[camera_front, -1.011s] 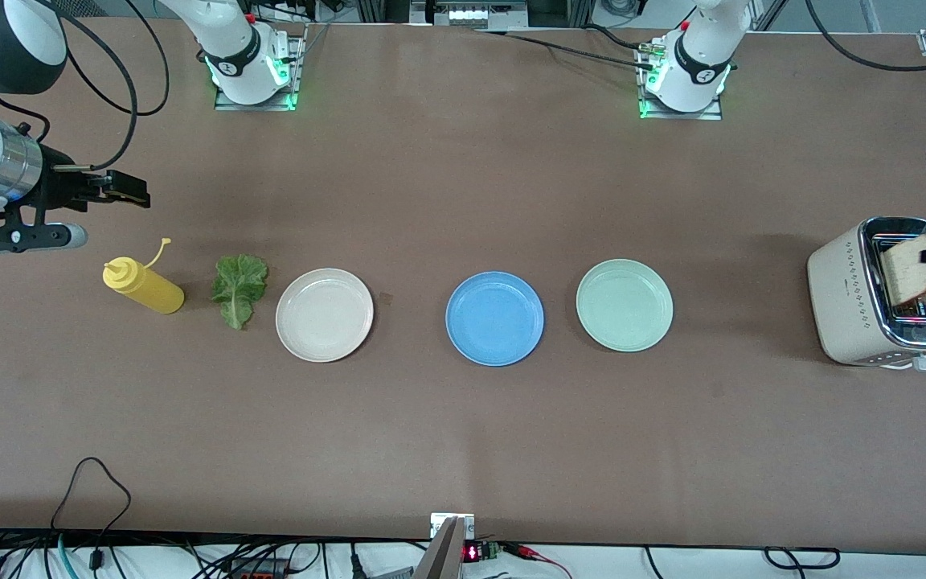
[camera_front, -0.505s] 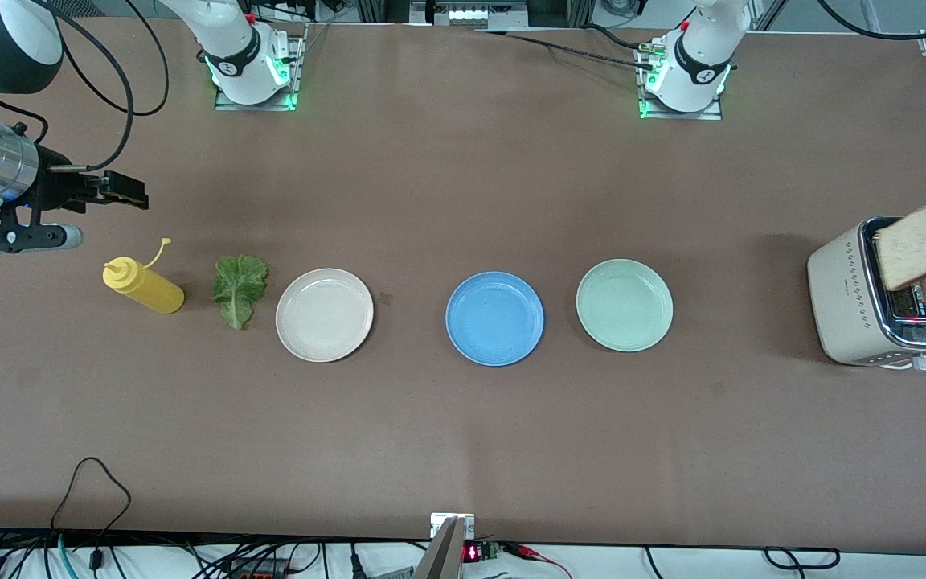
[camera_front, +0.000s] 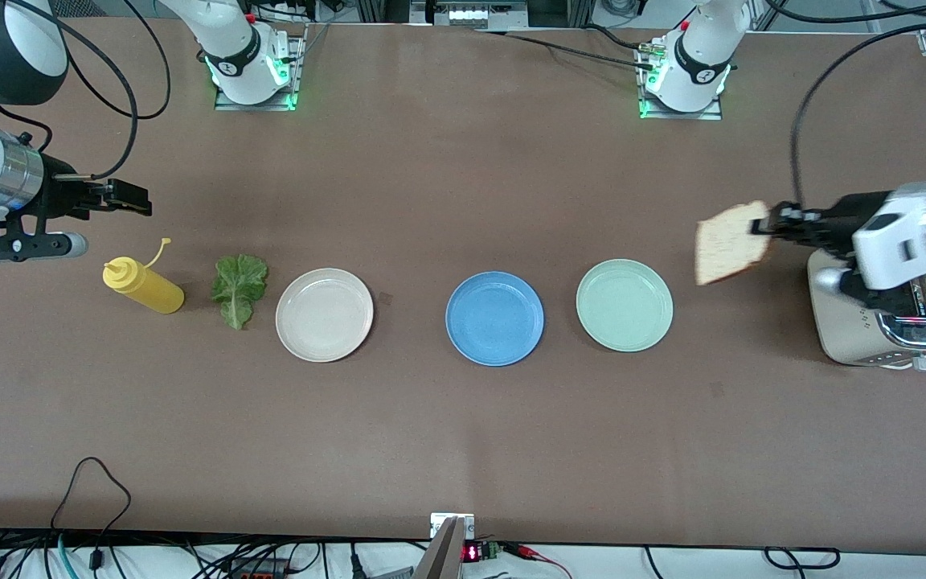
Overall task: Make sandwich in blue plate with both arms
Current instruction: 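Lift the bread slice up out of the toaster with the left gripper, then carry the bread to the blue plate while the right gripper reaches the lettuce, then lay the bread on the blue plate while the right gripper grasps the lettuce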
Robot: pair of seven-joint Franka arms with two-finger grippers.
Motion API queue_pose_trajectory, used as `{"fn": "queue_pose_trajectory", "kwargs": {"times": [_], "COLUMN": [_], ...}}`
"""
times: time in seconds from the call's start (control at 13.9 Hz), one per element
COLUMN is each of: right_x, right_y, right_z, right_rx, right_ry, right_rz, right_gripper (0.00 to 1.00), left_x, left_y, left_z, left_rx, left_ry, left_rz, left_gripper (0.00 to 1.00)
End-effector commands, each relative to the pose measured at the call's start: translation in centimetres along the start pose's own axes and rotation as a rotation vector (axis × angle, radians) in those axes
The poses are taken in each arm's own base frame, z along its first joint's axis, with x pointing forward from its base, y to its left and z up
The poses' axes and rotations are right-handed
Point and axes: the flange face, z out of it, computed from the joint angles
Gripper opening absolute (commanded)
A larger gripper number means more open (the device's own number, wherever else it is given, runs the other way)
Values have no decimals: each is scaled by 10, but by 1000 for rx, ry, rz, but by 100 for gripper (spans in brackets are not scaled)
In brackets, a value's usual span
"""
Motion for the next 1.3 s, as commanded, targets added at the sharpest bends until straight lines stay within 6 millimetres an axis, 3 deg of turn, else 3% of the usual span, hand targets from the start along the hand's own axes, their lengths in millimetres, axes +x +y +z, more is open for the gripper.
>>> {"fn": "queue_pose_trajectory", "kwargs": {"times": [0.0,0.14,0.43,0.65,0.87,1.23], "right_x": [4,23,68,84,108,121], "right_y": [-8,-5,-8,-14,-29,-32], "right_z": [-4,17,87,141,189,262], "right_rx": [8,-2,-11,-27,-33,-39], "right_ry": [12,13,45,111,143,160], "right_rz": [2,7,6,-1,-25,-38], "right_gripper": [100,100,100,100,100,100], "left_x": [32,58,93,116,130,147], "left_y": [40,64,113,116,115,115], "left_z": [51,94,174,218,246,280], "left_rx": [-103,-149,-188,-202,-212,-224], "left_ry": [9,0,30,57,88,142], "left_rz": [-7,13,49,42,28,7], "left_gripper": [1,1,1,1,2,3]}}
